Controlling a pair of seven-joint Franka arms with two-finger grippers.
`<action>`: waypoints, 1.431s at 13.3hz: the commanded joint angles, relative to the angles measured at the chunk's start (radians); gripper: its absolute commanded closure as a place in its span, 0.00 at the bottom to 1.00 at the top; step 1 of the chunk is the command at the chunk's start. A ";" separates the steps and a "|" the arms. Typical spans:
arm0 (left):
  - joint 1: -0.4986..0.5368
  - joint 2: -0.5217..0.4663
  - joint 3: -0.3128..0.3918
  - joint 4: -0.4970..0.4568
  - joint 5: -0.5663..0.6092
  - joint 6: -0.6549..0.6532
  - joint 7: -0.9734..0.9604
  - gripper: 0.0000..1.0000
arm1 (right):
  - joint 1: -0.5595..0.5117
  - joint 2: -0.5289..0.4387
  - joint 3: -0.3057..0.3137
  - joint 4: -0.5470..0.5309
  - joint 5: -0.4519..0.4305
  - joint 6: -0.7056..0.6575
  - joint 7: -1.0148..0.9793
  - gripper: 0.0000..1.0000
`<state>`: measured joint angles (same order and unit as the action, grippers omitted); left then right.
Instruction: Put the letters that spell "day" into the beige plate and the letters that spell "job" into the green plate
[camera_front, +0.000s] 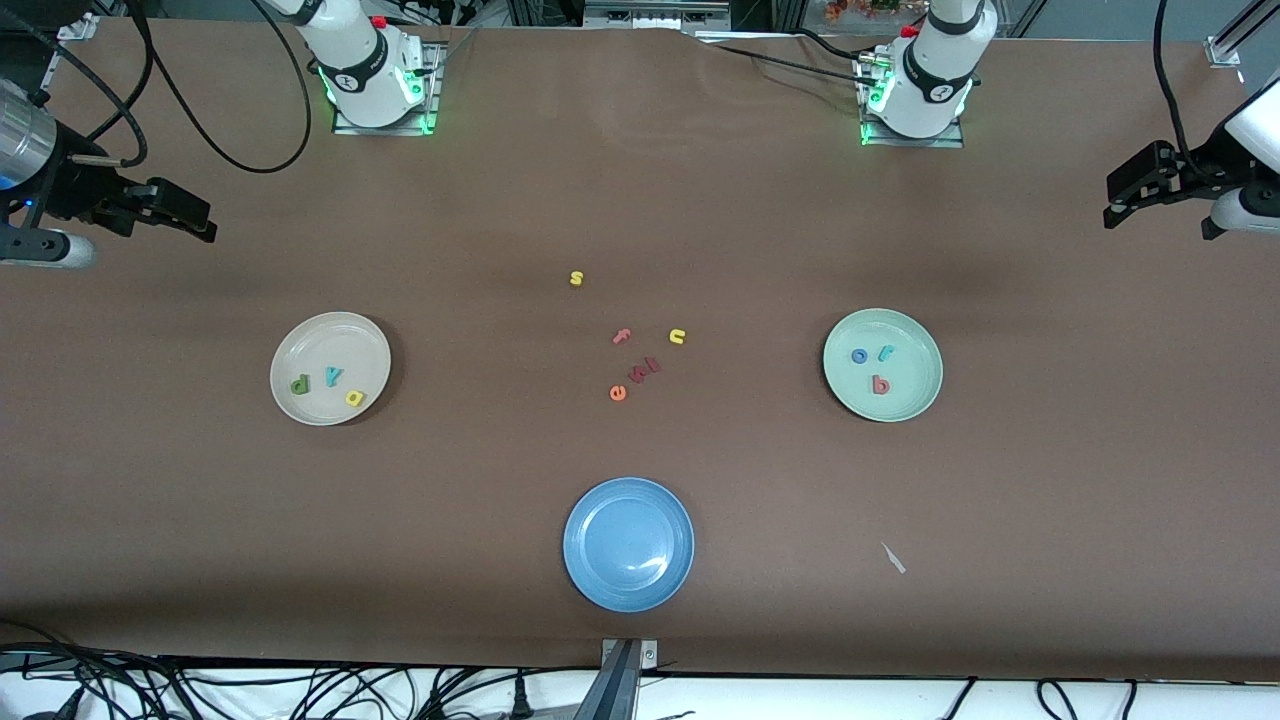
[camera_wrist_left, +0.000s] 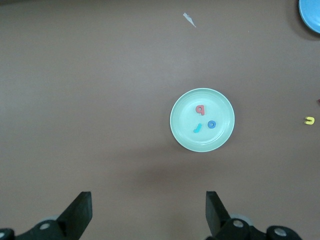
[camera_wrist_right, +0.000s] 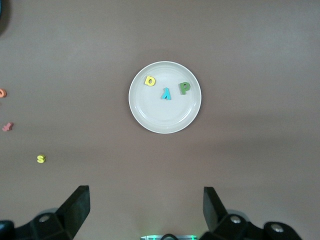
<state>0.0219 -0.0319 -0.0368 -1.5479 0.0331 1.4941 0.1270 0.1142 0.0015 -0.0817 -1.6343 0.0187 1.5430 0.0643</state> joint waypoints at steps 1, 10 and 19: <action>0.009 -0.017 0.038 0.002 -0.024 -0.029 0.097 0.00 | -0.011 0.011 0.003 0.028 -0.020 -0.007 -0.047 0.00; -0.026 -0.009 0.061 0.002 -0.010 -0.026 0.082 0.00 | -0.025 0.018 -0.001 0.028 -0.025 0.022 -0.047 0.00; -0.026 -0.011 0.057 0.000 -0.009 -0.023 0.037 0.00 | -0.024 0.040 -0.013 0.048 -0.026 0.009 -0.047 0.00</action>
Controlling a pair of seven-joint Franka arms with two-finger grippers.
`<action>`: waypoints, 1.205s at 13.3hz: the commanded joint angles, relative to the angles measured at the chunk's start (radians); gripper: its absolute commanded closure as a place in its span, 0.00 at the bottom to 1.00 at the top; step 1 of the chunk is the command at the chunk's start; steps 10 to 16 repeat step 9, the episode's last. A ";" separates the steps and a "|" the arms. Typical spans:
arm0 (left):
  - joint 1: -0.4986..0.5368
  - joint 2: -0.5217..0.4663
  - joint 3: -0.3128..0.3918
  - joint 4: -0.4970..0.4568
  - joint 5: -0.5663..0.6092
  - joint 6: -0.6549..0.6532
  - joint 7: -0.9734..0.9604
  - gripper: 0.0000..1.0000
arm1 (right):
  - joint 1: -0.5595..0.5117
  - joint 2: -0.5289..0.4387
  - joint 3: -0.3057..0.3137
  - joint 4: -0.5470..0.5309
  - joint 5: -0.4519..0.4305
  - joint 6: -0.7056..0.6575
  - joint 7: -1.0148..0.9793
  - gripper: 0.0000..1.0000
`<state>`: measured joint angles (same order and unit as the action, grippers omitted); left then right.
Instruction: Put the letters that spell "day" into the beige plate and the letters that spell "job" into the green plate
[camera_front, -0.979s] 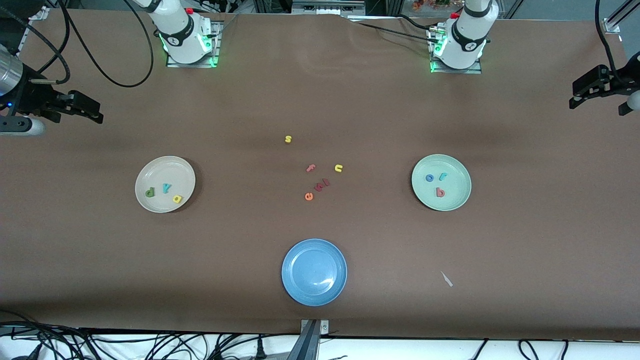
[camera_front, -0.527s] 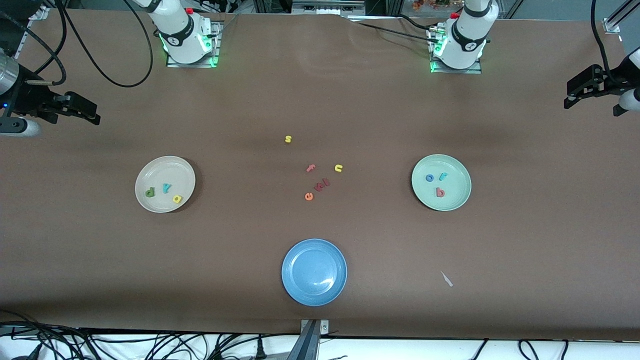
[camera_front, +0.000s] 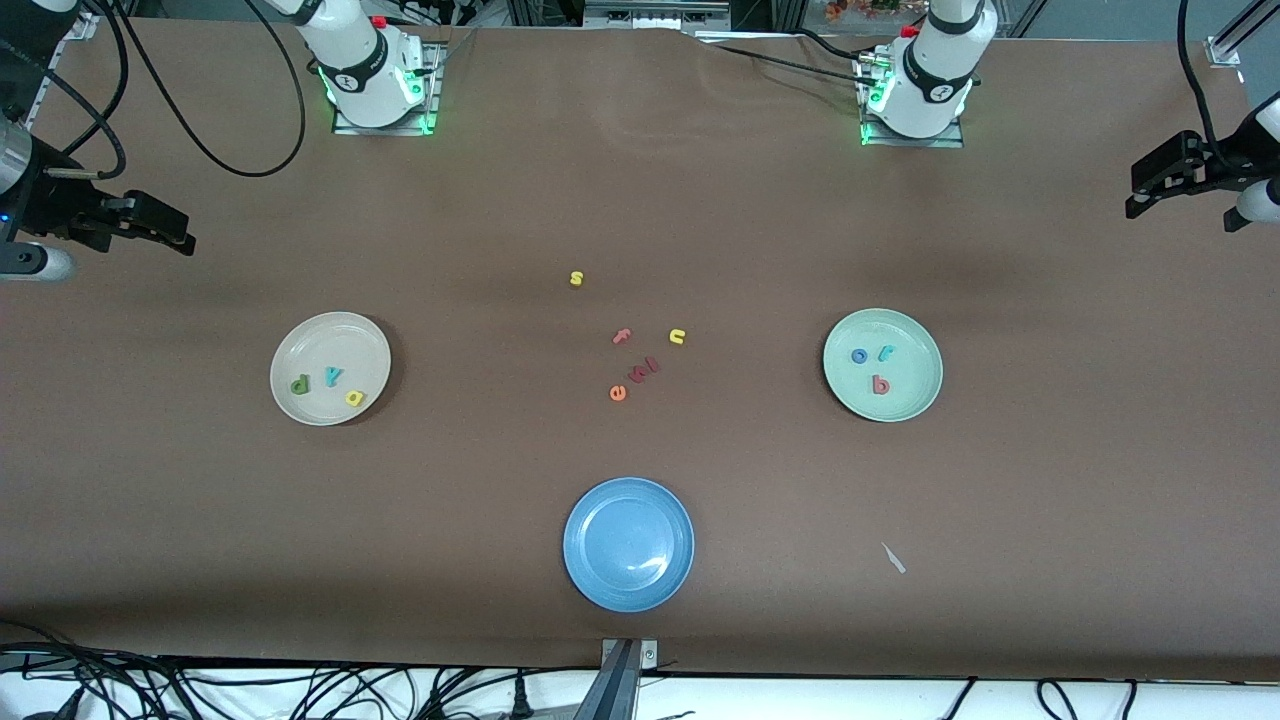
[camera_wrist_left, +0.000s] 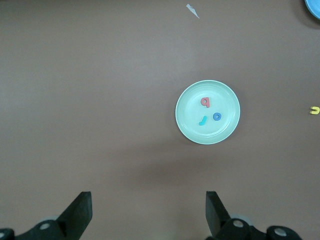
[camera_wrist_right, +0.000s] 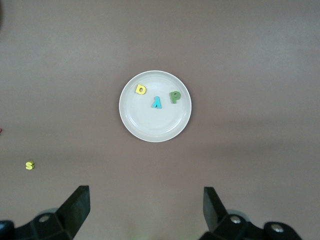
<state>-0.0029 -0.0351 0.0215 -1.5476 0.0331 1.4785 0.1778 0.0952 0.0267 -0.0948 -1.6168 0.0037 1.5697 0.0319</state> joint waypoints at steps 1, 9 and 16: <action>0.000 -0.008 -0.002 0.001 -0.009 -0.007 -0.014 0.00 | -0.006 0.015 0.000 0.031 -0.010 -0.017 -0.015 0.00; 0.007 -0.009 -0.002 0.000 -0.022 -0.006 -0.008 0.00 | -0.005 0.019 0.000 0.031 -0.010 -0.020 -0.013 0.00; 0.007 -0.009 -0.002 0.000 -0.022 -0.006 -0.008 0.00 | -0.005 0.019 0.000 0.031 -0.010 -0.020 -0.013 0.00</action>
